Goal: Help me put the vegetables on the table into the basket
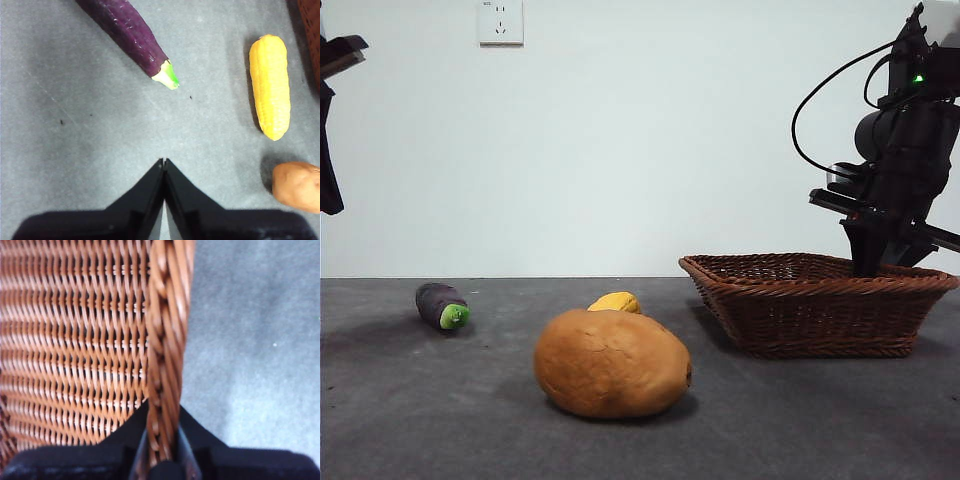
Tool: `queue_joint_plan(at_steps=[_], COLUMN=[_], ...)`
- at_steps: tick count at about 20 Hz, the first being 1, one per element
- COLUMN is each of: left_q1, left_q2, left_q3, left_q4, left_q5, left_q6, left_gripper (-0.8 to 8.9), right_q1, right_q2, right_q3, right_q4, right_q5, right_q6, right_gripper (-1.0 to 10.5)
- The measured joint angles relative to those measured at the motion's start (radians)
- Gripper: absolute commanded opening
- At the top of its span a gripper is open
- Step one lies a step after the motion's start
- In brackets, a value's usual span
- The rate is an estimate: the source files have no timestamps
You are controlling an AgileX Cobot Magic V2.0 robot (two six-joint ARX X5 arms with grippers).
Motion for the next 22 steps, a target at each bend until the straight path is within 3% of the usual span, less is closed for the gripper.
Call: queue_joint_plan(at_steps=[3, 7, 8, 10, 11, 15, 19, 21, 22], left_q1=[-0.051, -0.155, -0.183, -0.243, -0.274, -0.385, -0.452, -0.47, -0.475], left_q2=[0.019, 0.151, 0.204, 0.307, 0.356, 0.531, 0.674, 0.73, 0.747], left_q3=[0.048, 0.267, 0.325, 0.431, 0.48, 0.615, 0.702, 0.734, 0.739], left_q4=[-0.01, -0.134, -0.179, -0.249, -0.26, -0.238, -0.239, -0.234, -0.229], left_q5=[0.0, -0.027, -0.047, -0.06, -0.061, -0.081, -0.145, -0.159, -0.159], left_q6=[0.0, -0.011, -0.011, -0.012, -0.012, -0.011, -0.009, -0.011, -0.011], left_gripper=[-0.05, 0.03, 0.51, 3.82, 4.47, 5.11, 5.18, 6.09, 6.09], right_q1=[0.0, 0.001, 0.0, -0.007, -0.011, -0.013, -0.013, -0.013, -0.013], right_q2=[-0.003, -0.104, -0.138, -0.195, -0.219, -0.311, -0.393, -0.423, -0.435], right_q3=[0.043, 0.06, 0.061, 0.063, 0.063, 0.063, 0.063, 0.063, 0.063], right_q4=[-0.052, -0.109, -0.123, -0.167, -0.19, -0.257, -0.3, -0.302, -0.302], right_q5=[0.0, 0.029, 0.035, 0.052, 0.06, 0.134, 0.14, 0.14, 0.14], right_q6=[0.0, 0.0, -0.002, -0.011, -0.014, -0.026, -0.044, -0.045, -0.045], right_gripper=[-0.2, -0.2, -0.2, -0.2, -0.2, -0.2, -0.2, -0.2, -0.2])
